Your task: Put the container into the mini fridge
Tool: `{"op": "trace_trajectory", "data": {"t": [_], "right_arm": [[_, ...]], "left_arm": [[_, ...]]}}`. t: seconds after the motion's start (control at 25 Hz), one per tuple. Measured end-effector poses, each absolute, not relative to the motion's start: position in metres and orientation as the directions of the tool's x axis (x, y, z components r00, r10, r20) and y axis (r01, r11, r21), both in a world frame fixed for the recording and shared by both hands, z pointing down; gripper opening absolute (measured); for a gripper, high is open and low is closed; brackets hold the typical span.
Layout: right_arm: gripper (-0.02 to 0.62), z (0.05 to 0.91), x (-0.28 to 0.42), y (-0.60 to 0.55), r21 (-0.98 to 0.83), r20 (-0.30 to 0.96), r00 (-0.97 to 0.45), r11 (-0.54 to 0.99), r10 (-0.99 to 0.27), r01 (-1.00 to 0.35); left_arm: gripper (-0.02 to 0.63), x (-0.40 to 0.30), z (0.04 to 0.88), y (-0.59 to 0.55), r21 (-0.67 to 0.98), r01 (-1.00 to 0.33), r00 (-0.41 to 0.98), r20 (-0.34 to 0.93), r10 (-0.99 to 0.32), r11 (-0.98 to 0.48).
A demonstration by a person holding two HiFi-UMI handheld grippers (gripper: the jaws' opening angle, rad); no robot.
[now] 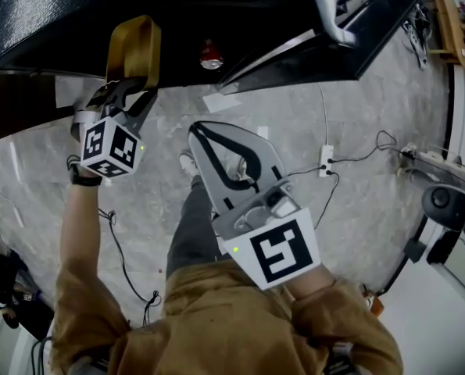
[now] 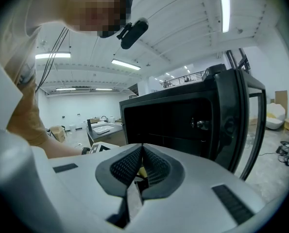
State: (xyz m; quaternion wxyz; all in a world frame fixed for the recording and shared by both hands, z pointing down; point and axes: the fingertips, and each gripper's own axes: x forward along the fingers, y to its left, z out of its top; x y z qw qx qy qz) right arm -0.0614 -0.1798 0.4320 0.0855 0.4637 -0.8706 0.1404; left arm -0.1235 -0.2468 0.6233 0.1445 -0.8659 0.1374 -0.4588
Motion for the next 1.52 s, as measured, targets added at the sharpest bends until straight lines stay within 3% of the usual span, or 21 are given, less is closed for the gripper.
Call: {"op": "trace_trajectory", "data": {"t": [1.52], "right_arm": [[0.002,0.465,-0.045,-0.207,-0.233,0.279,-0.51,0.457,-0.814,-0.858]], "left_arm": [[0.071,-0.109,0.674,-0.318,-0.374,-0.056,0.433,0.827,-0.36,-0.926]]}}
